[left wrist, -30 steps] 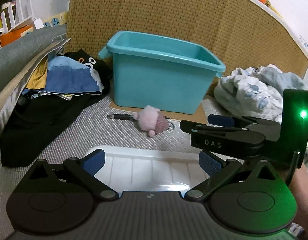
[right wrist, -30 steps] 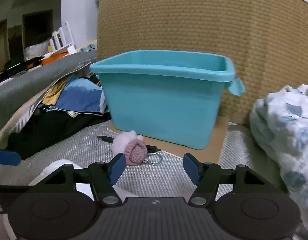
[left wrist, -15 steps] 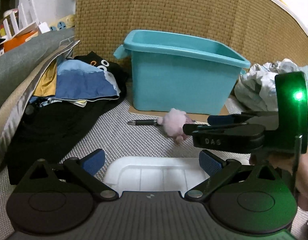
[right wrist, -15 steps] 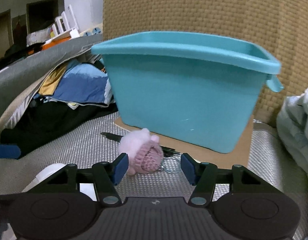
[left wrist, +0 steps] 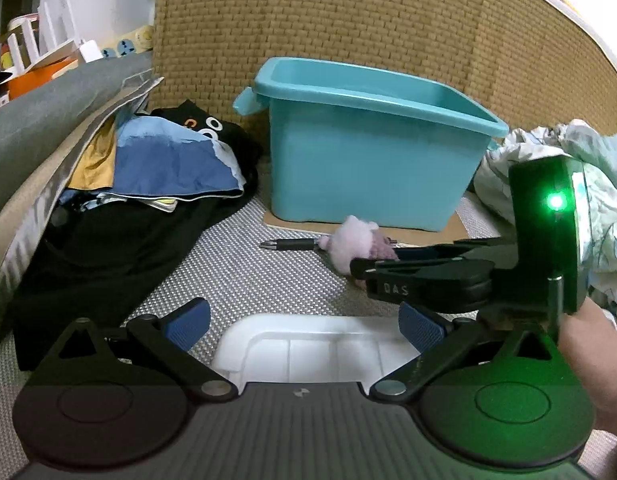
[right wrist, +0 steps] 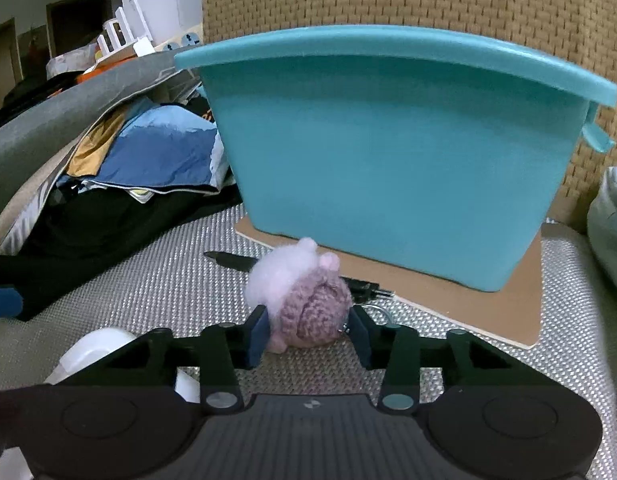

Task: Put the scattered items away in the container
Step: 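Close the right gripper on the pink keychain toy and lift it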

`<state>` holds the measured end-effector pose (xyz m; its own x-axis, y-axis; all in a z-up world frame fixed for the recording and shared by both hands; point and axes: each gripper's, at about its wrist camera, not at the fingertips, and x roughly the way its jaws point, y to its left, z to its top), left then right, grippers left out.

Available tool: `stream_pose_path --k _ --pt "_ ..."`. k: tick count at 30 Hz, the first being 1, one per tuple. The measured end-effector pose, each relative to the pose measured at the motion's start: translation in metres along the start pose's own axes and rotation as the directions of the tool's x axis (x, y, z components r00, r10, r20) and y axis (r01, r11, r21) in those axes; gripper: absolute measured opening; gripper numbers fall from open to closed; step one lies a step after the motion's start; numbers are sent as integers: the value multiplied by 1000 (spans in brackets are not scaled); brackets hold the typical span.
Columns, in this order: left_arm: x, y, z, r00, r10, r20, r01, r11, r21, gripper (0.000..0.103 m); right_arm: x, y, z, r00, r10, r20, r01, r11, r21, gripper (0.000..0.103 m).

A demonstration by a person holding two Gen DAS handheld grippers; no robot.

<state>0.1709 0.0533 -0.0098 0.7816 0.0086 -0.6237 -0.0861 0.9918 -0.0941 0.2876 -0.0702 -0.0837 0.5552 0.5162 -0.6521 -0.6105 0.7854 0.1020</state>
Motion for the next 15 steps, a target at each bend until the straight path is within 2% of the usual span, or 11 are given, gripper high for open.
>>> stream_pose_path --k 4,15 --pt "0 1 0 1000 1 3 -1 1000 -1 103 -2 0 0 1000 10 8 -10 1000 13 36" --pt "2 4 0 1000 -2 1 2 1000 -5 103 -28 11 8 997 18 79 -16 1000 -20 34"
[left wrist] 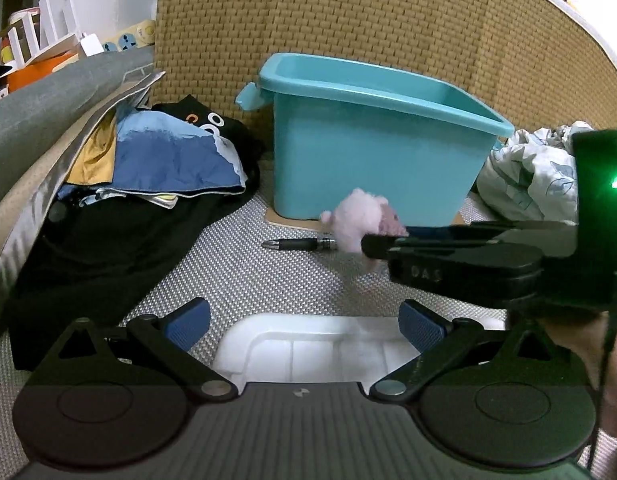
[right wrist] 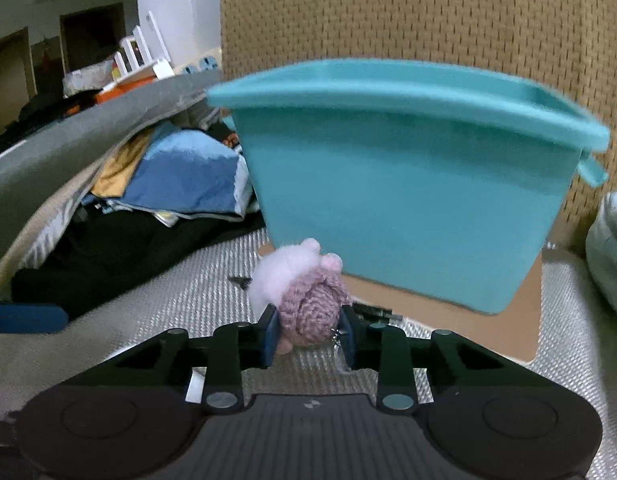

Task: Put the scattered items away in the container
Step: 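Close the right gripper on the pink keychain toy and lift it, then carry the pink keychain toy with the right gripper into the teal bin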

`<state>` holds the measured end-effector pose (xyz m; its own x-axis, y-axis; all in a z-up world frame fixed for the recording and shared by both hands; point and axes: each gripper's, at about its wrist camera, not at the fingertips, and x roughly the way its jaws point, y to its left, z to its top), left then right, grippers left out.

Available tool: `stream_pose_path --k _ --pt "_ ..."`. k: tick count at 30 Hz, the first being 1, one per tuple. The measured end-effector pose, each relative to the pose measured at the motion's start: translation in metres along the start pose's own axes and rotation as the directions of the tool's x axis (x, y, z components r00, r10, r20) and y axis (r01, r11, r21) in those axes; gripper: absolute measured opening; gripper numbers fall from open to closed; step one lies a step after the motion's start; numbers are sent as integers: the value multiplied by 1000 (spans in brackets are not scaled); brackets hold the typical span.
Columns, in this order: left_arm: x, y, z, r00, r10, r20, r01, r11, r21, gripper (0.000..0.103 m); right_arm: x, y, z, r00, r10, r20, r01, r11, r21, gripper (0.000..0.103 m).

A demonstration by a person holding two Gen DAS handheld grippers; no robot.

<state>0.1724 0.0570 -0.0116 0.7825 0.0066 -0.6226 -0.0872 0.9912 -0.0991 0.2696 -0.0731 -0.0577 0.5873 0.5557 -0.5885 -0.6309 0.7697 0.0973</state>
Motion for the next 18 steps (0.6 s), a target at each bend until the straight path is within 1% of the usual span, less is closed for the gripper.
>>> stream_pose_path --k 4,9,18 --pt "2 -2 0 1000 6 -1 -6 1000 19 103 -16 1 6 999 -6 43 6 1000 -5 34" --pt "5 -2 1 1000 5 2 -5 1000 19 103 -33 1 17 995 -7 100 7 1000 7 34" --pt "8 -4 3 1000 -2 11 2 1000 22 103 -58 -2 38 980 -21 199 14 999 38 34"
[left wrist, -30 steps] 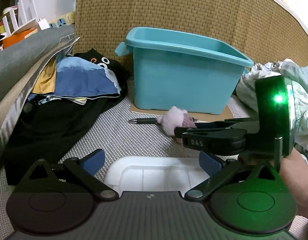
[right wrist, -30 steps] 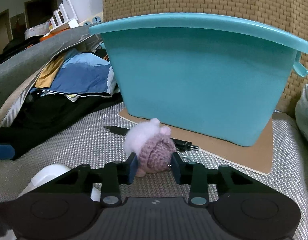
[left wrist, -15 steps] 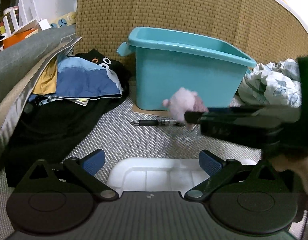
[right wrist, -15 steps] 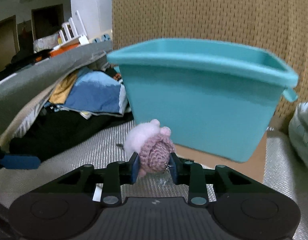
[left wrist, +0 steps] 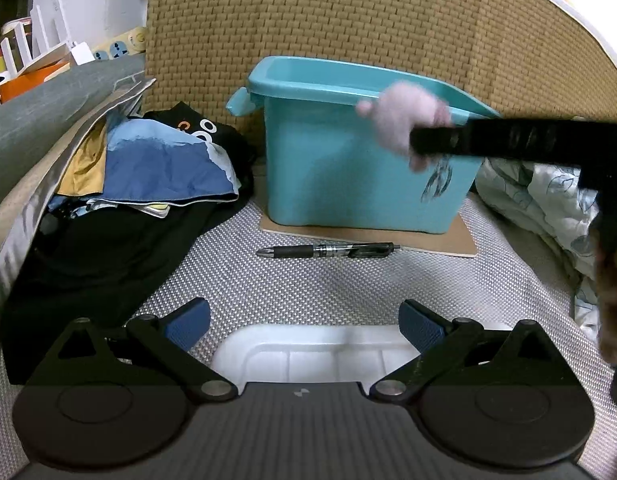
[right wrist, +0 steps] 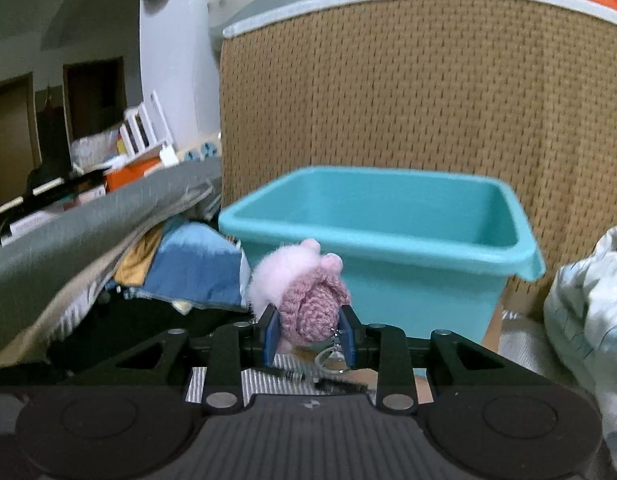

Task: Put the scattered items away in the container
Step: 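Carry the pink keychain toy with the right gripper into the teal bin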

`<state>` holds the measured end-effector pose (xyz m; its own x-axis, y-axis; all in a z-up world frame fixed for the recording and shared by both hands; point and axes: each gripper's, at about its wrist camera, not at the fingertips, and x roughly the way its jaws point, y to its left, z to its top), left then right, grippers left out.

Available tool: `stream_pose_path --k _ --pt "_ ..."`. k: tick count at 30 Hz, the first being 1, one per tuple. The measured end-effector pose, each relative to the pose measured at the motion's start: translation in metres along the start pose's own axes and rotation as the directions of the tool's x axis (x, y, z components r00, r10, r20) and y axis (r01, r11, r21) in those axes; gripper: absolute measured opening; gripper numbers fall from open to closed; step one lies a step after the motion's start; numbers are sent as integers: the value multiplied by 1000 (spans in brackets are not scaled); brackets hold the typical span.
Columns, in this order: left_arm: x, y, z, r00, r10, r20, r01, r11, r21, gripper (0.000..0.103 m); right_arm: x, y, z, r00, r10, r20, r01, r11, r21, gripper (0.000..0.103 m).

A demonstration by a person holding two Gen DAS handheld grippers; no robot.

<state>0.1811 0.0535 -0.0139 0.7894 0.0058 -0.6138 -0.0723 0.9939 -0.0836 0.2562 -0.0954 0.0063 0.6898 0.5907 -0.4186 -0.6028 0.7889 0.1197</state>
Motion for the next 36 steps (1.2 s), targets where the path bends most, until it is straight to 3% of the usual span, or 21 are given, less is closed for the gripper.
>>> stream_pose_path --k 7,15,26,36 --pt "6 -2 2 1000 7 4 -7 1000 9 103 -17 -4 23 996 -18 87 17 1000 7 34" --pt "11 -2 4 1000 4 3 -4 1000 1 103 -13 -17 48 994 -74 83 74 997 -1 34" --pt "13 2 8 1000 -11 5 12 999 -31 103 11 -36 78 992 -124 23 124 992 -12 34" --pt "14 1 9 1000 -29 7 29 998 -47 103 60 -58 96 983 -161 -91 162 987 -1 34"
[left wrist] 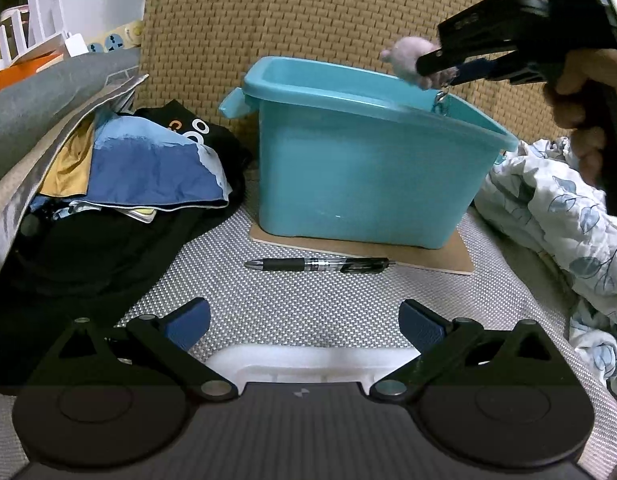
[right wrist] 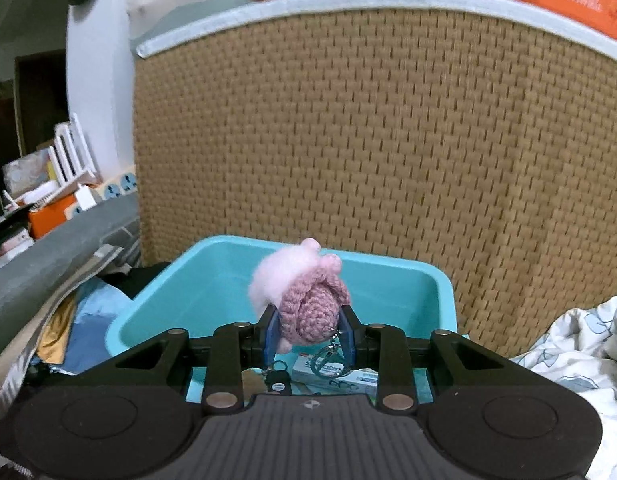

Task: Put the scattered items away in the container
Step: 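Carry the pink keychain toy with the right gripper into the teal bin, then lower the pink keychain toy inside the bin and open the right gripper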

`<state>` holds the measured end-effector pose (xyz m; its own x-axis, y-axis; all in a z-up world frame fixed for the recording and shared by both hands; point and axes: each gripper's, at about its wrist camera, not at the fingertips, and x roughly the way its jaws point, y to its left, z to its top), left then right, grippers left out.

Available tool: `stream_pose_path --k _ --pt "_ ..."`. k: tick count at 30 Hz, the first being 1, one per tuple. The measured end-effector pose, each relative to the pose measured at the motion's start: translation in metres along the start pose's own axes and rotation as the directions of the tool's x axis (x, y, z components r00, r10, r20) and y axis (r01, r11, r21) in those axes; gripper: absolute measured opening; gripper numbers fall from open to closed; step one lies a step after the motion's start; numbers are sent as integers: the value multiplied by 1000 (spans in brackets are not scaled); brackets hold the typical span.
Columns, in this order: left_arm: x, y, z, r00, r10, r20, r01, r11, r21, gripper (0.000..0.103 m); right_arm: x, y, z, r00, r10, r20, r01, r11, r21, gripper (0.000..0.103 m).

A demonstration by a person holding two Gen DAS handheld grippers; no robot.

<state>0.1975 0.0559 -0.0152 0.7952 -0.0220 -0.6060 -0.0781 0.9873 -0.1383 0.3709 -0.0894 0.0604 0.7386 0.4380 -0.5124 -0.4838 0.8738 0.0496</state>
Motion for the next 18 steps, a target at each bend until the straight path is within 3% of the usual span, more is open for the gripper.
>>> stream_pose_path --k 9,18 --pt "2 2 1 1000 -9 -6 9 1000 -15 103 40 6 18 990 2 -145 -10 998 -57 34" --pt "2 4 1 1000 -13 -4 13 999 -31 103 81 7 25 949 10 -315 -42 994 -96 34"
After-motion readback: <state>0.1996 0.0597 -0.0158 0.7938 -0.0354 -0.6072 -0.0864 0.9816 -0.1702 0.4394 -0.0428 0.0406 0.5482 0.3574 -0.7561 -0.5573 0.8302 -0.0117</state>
